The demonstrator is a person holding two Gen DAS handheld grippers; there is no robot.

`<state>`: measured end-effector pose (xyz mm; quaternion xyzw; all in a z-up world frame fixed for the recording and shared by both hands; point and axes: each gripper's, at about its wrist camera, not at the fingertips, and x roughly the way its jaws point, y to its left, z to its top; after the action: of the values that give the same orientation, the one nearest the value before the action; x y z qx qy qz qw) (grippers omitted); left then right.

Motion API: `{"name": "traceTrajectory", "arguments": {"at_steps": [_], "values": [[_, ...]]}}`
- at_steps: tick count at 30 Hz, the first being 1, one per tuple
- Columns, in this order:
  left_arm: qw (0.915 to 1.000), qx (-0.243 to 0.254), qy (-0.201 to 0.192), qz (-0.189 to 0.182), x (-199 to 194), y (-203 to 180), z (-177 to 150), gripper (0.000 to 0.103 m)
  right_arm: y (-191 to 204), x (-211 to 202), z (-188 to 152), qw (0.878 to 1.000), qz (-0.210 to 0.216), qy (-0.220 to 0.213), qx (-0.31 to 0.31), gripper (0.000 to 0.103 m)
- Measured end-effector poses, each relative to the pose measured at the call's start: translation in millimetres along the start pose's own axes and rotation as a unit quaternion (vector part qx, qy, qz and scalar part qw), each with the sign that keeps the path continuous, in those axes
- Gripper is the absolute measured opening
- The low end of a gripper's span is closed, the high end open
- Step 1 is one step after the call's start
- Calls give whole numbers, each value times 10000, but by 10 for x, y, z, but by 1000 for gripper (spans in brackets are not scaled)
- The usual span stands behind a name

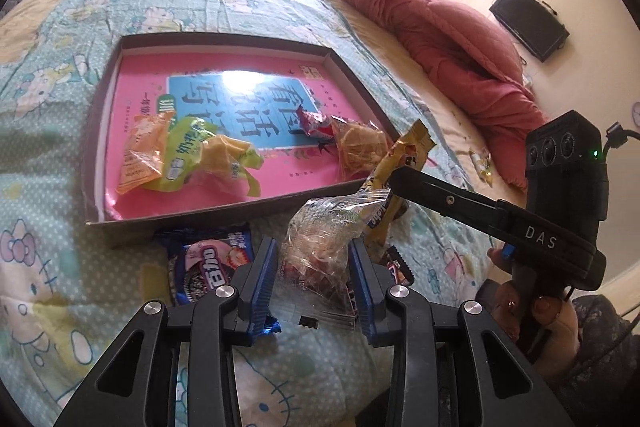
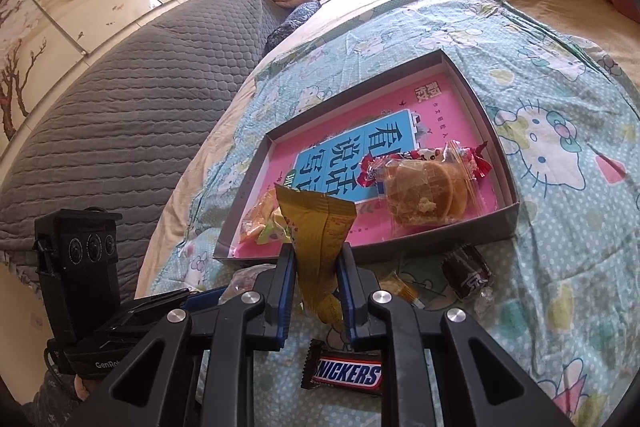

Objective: Organize snacks
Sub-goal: 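Lift the clear bread bag with left gripper while right gripper lifts the gold snack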

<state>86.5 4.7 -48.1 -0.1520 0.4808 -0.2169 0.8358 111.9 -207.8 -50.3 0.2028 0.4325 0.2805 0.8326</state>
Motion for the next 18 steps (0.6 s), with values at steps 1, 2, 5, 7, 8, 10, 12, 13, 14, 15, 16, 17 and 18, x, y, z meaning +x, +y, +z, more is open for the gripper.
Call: {"name": "traceTrajectory", "arguments": {"at_steps": [1,2,5,7,8,10,12,13,14,15,16,17,18], "values": [[10000,-48,-31,-12,-22,17,-7,38,10,-12,2,10000,12,-21,-25,21],[9999,-103,-68,-19,-30,19,-4,38,23,-21,4,10000,15,-33,-50,21],[9997,-185,-144,-17,-93,46,-10,38,45,-44,7,9999,58,-62,-84,21],[9996,-225,-173,-18,-116,45,-14,38,66,-57,5,9999,62,-72,-139,20],[9995,-245,-196,-14,-139,53,-17,38,73,-64,5,9998,78,-80,-157,20],[9994,-260,-226,0,-158,48,-11,38,95,-84,8,9997,126,-105,-192,20],[9991,-308,-275,-7,-191,55,-4,38,119,-98,14,9995,140,-125,-237,20],[9990,-323,-307,-3,-217,65,-11,38,133,-108,17,9994,151,-143,-263,20],[9989,-323,-350,18,-237,65,-9,38,144,-118,18,9993,177,-156,-279,20],[9988,-325,-370,31,-255,65,-8,38,155,-132,17,9992,200,-174,-297,20],[9986,-328,-405,52,-275,65,-7,38,166,-144,16,9991,212,-193,-316,20],[9985,-331,-438,69,-304,62,-22,38,178,-153,20,9990,222,-209,-331,20],[9983,-334,-464,86,-318,61,-20,38,189,-160,25,9989,241,-220,-342,20]]}}
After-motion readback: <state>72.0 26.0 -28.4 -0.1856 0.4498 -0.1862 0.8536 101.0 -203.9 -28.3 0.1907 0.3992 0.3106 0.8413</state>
